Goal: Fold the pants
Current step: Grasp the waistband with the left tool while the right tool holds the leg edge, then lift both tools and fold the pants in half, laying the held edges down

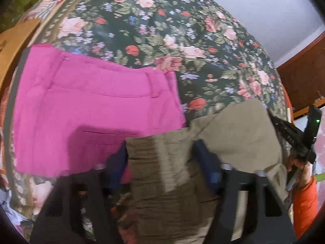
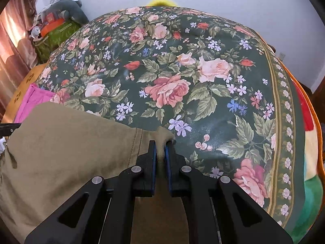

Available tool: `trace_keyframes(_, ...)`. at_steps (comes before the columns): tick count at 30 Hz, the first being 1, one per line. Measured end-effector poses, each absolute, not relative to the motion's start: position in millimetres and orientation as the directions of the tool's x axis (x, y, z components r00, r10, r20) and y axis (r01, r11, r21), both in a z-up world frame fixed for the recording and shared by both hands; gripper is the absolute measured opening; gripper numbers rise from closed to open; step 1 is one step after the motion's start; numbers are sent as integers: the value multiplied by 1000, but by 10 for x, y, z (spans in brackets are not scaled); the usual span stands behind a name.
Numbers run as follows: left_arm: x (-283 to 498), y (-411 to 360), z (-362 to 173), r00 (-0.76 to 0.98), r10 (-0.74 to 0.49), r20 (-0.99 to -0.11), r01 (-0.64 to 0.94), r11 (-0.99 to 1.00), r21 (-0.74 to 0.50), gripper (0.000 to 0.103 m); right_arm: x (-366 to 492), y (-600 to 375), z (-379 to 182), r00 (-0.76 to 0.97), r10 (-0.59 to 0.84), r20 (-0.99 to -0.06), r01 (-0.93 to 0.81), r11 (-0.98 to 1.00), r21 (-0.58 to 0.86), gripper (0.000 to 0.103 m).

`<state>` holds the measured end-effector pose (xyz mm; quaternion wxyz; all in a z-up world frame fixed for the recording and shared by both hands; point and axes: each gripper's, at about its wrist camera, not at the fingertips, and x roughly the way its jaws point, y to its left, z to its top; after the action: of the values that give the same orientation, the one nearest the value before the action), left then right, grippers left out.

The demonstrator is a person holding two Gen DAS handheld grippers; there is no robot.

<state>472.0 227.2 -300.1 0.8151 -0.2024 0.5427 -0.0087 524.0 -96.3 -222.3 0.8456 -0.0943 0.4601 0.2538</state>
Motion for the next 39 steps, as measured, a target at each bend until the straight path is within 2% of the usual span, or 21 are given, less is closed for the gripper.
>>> trace_keyframes(3, 4739, 2201, -2926, 419, -154, -895, -211, 942, -261, 48, 5214, -996, -2141, 473, 346, -811, -515, 855, 64, 7)
trace_keyframes(6, 4672, 2182, -2783, 447, -96, -890, -218, 953, -212, 46, 5195, -1048, -1980, 501, 363, -786, -509, 858, 72, 7)
trace_keyframes(12, 4482, 2159, -2268, 537, -29, -843, -211, 963, -168, 45, 5123, -1124, -1397, 568, 424, -705, -514, 852, 98, 7)
trace_keyframes(17, 4222, 2026, -1652, 646, 26, -763, -175, 978, -115, 45, 4872, -1219, -768, 640, 478, -601, -530, 841, 105, 7)
trace_keyframes(23, 3871, 1829, -1311, 691, 60, -720, -145, 988, -58, 45, 4370, -1369, -413, 677, 493, -547, -547, 834, 74, 7)
trace_keyframes(28, 3587, 1717, -1276, 693, 57, -719, -127, 991, -44, 45, 3879, -1505, -390, 691, 483, -538, -545, 837, 50, 7)
trace_keyframes(39, 2843, 1627, -1396, 685, 43, -727, -104, 994, -39, 45, 2921, -1742, -663, 661, 510, -551, -547, 829, 112, 7)
